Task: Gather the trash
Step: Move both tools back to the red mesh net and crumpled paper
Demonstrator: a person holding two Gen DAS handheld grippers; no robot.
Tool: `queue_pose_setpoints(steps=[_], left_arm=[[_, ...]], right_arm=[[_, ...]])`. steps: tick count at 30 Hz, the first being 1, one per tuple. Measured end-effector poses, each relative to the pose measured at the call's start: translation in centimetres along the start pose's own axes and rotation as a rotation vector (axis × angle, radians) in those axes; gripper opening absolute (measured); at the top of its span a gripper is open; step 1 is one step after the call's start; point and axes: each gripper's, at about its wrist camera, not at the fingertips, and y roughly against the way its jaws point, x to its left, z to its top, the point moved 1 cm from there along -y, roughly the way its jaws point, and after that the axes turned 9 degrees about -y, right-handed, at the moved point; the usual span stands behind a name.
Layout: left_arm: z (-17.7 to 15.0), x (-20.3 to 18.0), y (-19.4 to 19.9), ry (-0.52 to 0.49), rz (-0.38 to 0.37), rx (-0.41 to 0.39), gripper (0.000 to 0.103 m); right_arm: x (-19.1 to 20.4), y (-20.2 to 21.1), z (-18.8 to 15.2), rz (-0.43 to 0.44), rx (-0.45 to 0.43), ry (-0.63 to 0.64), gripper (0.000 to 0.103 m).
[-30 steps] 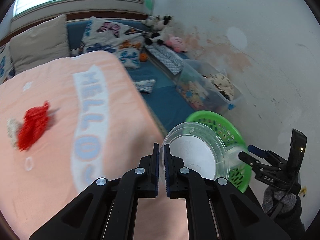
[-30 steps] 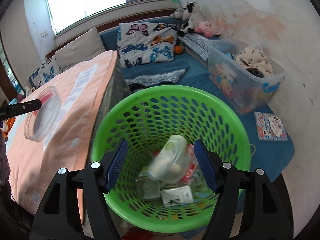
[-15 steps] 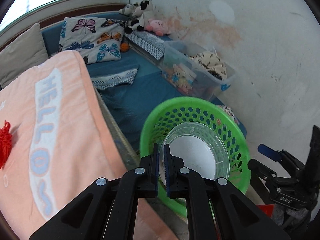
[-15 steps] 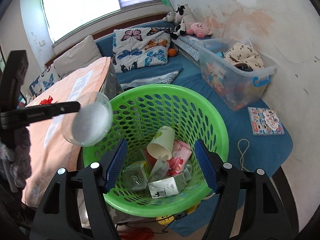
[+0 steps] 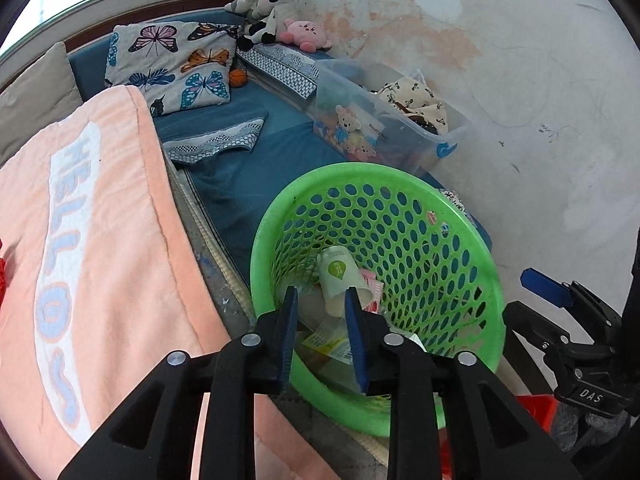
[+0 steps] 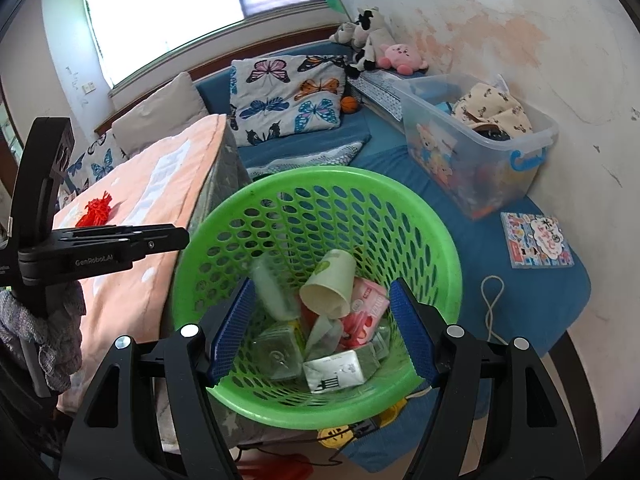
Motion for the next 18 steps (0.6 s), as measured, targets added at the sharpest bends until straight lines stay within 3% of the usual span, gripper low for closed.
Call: queue_pose_setpoints(steps=[6,9,18], left_arm=[[-1.0,2.0,2.5,0.020,0.035,-0.025,0.031],[-1.7,3.7,4.0,0.049,0.055,-0.037,0.031],[-4.4,11.1,9.2,0.160,0.187,-0.079,0.039]], right_arm=[[2.5,-0.2,0.2,0.031,0.003,0.040,0.070],[4.2,-0.5,0.4,0.052,0.004,0.067,0.075],[10.8,-1.8,1.7,0.136,0.009,0.174,0.077]])
